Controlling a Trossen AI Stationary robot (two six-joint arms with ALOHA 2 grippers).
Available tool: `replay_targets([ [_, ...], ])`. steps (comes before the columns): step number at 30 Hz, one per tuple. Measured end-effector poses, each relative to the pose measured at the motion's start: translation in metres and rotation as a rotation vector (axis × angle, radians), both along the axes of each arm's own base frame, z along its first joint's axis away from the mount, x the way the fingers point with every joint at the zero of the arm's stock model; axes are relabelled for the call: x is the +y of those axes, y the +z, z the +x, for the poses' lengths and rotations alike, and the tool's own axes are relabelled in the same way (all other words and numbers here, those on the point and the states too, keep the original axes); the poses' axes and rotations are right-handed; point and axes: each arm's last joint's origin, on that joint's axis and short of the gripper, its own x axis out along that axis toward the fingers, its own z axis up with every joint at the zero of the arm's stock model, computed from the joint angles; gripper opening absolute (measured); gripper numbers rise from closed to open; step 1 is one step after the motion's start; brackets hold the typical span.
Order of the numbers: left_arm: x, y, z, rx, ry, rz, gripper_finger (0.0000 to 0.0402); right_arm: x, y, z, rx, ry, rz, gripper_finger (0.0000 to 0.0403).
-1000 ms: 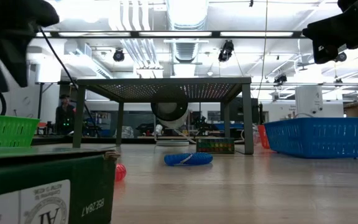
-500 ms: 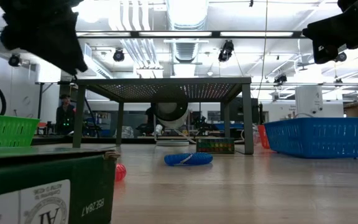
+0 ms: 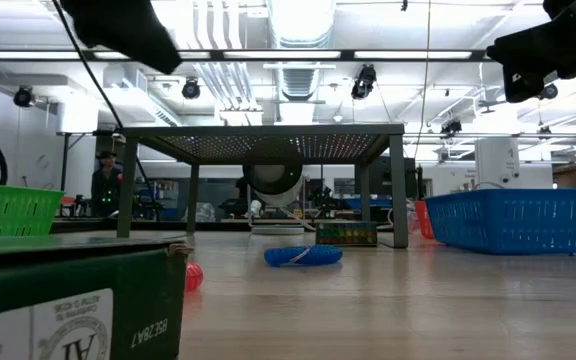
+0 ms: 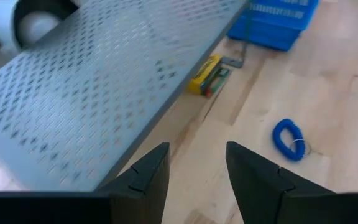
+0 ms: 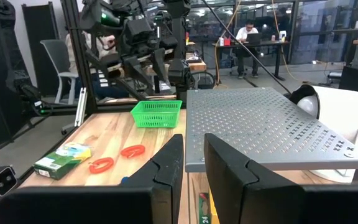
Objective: Pick & Place Office Desk Supplies
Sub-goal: Put the top orange spring keychain into the green bin
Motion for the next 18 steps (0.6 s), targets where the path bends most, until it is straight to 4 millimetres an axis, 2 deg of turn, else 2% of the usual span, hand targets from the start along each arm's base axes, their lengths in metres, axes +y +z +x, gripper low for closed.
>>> replay_targets([
  [5,-0.002,-0.002,0.010,-0.004,-0.061,0.037,0.0161,0.000,0.000,0.000,0.000,0.000,0.000,0.0063],
  [9,0.001,-0.007,0.013,-0.038,-0.042,0.000,0.0161,0.000,0.000,0.000,0.001,0.000,0.000,0.0063],
  [13,0.006,-0.019,0.012,-0.062,0.043,-0.108,0.0161,0.000,0.000,0.000,0.001,0.000,0.000,0.0063],
  [18,0.011,-0.035,0.008,-0.054,0.168,-0.331,0.0161,0.000,0.000,0.000,0.001,0.000,0.000,0.0063],
])
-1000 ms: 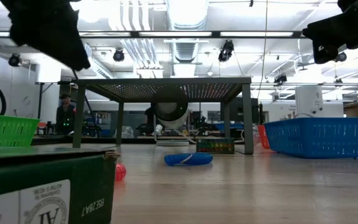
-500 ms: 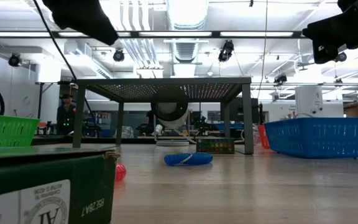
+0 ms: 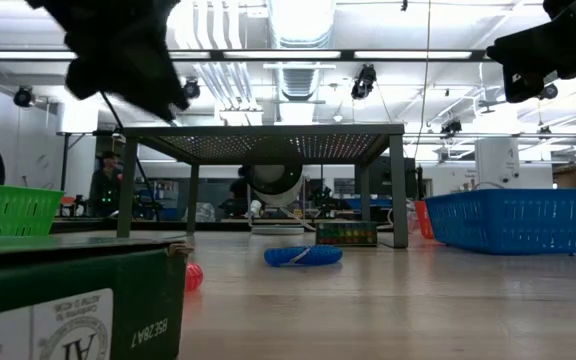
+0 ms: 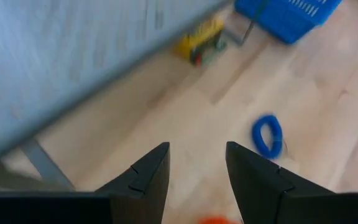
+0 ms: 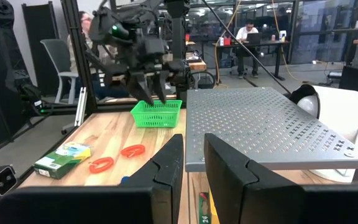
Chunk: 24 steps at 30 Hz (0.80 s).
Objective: Pick & Place Office Desk Supplies
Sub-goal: Put the top orange spring keychain into the green bin
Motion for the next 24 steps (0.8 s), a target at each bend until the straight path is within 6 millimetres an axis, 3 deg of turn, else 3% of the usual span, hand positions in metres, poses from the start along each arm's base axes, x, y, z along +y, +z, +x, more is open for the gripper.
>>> replay_targets([
  [8,-0.004,-0.011,-0.002,0.055,0.044,-0.239,0.0161,0.000,0.000,0.000,0.000,0.000,0.000,0.0063],
  [14,-0.009,-0.036,0.003,0.186,0.144,-0.401,0.0161,0.000,0.000,0.000,0.000,0.000,0.000,0.0063],
  [18,-0.011,-0.049,0.007,0.257,0.218,-0.473,0.0161,0.000,0.000,0.000,0.001,0.000,0.000,0.0063],
  [24,-0.015,-0.050,0.014,0.262,0.250,-0.504,0.0161,0.000,0.000,0.000,0.001,0.000,0.000,0.0063],
])
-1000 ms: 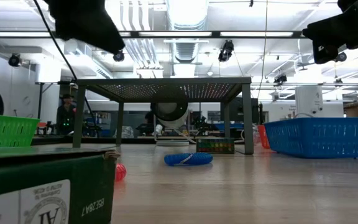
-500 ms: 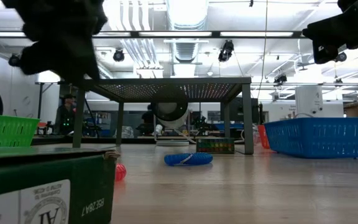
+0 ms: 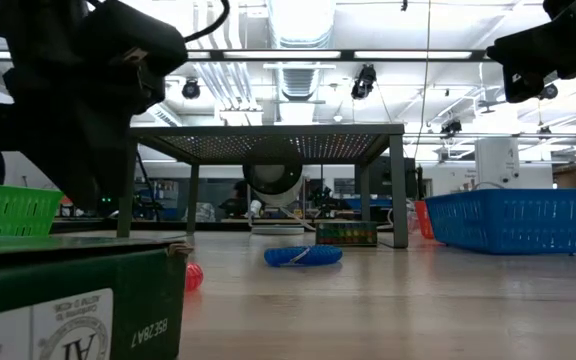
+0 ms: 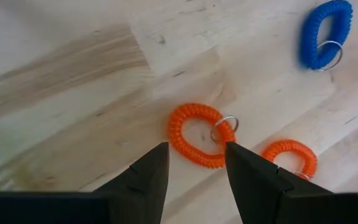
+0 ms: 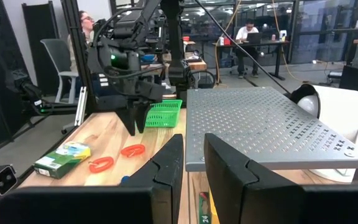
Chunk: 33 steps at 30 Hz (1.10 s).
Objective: Pick & Place Office Desk Supplies
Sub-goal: Put the top orange spring keychain into the green bin
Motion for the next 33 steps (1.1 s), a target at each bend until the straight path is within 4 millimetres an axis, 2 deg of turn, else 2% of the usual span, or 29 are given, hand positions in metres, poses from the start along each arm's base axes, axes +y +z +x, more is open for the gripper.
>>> replay_targets([
  [20,-0.001,-0.032,0.010,0.137,0.139,-0.071,0.0161,0.000,0.000,0.000,0.001,0.000,0.000,0.0063],
  [33,0.008,-0.031,0.014,0.134,0.143,-0.065,0.0133,0.000,0.000,0.000,0.001,0.000,0.000,0.0063],
])
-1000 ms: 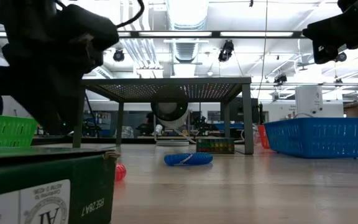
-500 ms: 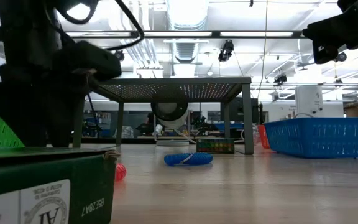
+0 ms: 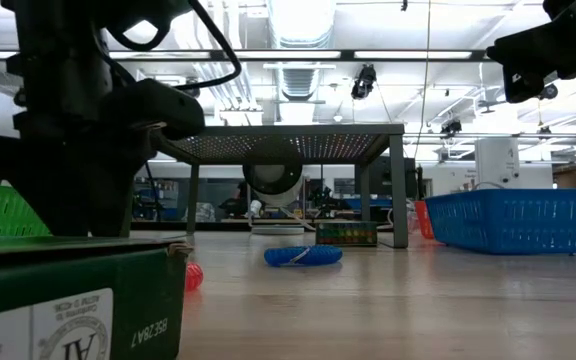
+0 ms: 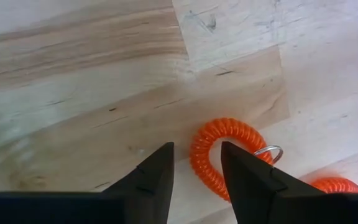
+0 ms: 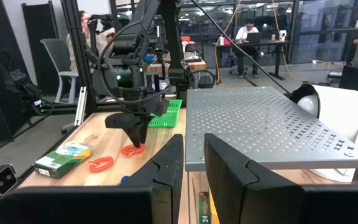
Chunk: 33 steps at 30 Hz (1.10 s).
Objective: Pick & Place Office Desk Supplies
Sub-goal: Put the top orange spring keychain into the green bin
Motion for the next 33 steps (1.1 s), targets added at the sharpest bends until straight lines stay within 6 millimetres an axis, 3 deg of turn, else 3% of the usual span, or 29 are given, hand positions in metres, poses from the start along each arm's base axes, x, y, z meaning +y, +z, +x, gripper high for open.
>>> replay_targets([
  [25,-0.0006,-0.0060,0.0011,0.020,0.001,-0.004,0.0114,0.0000,-0.0001,0.0000,0.001,0.001,0.000,0.0063],
  [33,0.0004,-0.0067,-0.0010,0.041,0.043,-0.001,0.0058,0.0000,-0.0001,0.0000,0.001,0.000,0.000,0.0063],
])
